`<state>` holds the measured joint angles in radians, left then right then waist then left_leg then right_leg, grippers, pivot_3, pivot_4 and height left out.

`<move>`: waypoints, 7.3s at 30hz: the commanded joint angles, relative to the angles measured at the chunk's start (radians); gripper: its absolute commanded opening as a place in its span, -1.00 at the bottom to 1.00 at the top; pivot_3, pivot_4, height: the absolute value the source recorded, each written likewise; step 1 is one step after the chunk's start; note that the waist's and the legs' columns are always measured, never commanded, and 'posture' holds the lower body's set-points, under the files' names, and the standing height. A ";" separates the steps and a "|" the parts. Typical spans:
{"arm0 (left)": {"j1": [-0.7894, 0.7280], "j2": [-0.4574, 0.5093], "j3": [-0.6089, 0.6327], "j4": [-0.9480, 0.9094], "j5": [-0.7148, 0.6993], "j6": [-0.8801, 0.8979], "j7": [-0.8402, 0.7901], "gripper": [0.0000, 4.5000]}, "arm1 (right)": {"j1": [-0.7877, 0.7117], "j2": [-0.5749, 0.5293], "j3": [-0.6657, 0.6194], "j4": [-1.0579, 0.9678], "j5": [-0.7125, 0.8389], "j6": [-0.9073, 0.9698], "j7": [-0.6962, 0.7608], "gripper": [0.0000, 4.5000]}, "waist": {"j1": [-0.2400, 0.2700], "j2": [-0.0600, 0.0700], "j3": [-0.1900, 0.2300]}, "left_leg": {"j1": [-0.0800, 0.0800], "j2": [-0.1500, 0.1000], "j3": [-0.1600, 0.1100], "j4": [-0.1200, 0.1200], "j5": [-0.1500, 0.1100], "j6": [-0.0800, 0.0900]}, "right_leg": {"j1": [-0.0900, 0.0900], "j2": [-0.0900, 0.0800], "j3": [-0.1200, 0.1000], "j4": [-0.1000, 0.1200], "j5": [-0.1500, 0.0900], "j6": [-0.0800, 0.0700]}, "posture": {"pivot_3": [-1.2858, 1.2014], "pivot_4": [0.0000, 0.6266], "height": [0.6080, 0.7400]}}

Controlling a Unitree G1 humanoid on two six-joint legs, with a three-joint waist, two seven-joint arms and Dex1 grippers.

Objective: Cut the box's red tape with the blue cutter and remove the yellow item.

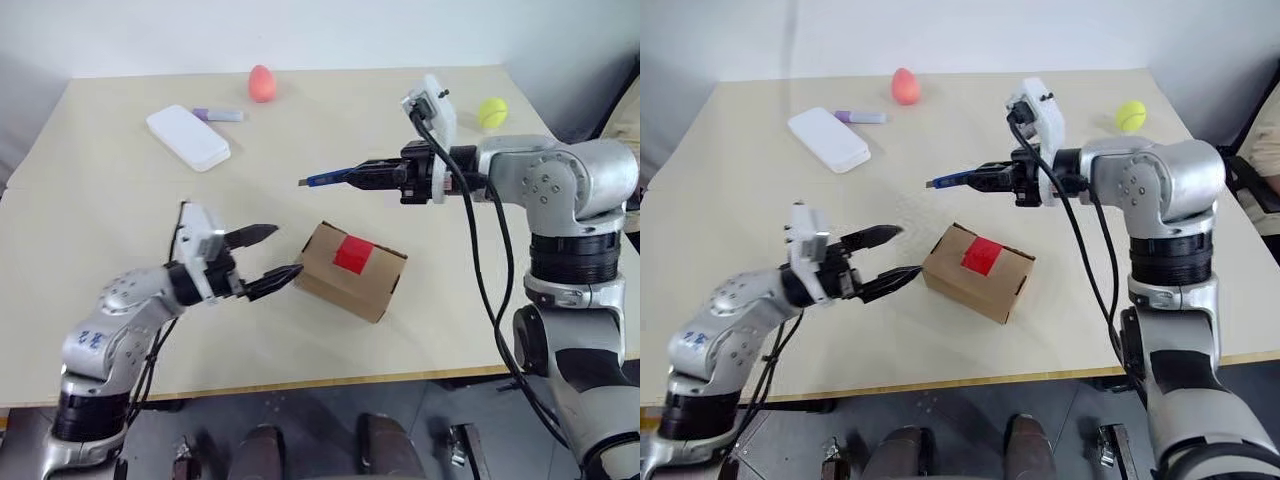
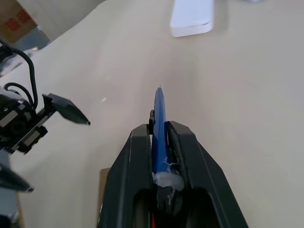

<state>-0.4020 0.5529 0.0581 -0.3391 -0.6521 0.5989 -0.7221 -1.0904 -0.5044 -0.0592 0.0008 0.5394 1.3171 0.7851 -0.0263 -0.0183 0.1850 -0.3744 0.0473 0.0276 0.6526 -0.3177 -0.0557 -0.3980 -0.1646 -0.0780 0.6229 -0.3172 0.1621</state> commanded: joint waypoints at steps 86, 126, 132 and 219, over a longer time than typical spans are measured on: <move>-0.449 -0.267 -0.180 0.219 0.128 0.997 0.384 -1.00 | 0.114 -0.483 0.365 -0.235 0.054 0.039 0.190 -0.92 | 0.056 -0.001 -0.001 | 0.000 0.000 0.002 0.013 -0.005 0.005 | 0.008 0.000 0.001 -0.005 0.000 0.000 | 0.03 -0.52 1.00; -0.439 -0.290 -0.171 0.217 0.136 0.958 0.380 -1.00 | 0.068 -0.421 0.276 -0.143 0.013 0.028 0.180 -0.92 | 0.051 -0.001 -0.001 | 0.001 0.000 0.002 0.014 -0.005 0.005 | 0.009 0.000 0.002 -0.007 0.002 0.001 | 0.03 -0.52 1.00; -0.444 -0.288 -0.170 0.220 0.136 0.955 0.378 -1.00 | 0.093 -0.423 0.284 -0.147 0.015 0.025 0.172 -0.92 | 0.051 -0.001 -0.001 | 0.001 0.000 0.002 0.014 -0.005 0.005 | 0.009 0.000 0.002 -0.007 0.002 0.001 | 0.03 -0.52 1.00; -0.433 -0.285 -0.158 0.182 0.129 0.976 0.382 -1.00 | 0.053 -0.379 0.342 -0.014 -0.075 -0.084 0.238 -0.92 | 0.046 -0.001 -0.001 | 0.000 0.000 0.005 0.012 -0.005 0.005 | 0.007 0.000 0.002 -0.011 0.004 0.001 | 0.03 -0.52 1.00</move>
<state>-0.8572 0.2540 -0.0575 -0.1844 -0.5359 1.5381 -0.3424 -1.0316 -0.8851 0.2854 -0.0085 0.4798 1.2607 1.0176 0.0195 -0.0196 0.1842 -0.3745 0.0470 0.0328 0.6641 -0.3225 -0.0508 -0.3915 -0.1646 -0.0760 0.6124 -0.3137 0.1633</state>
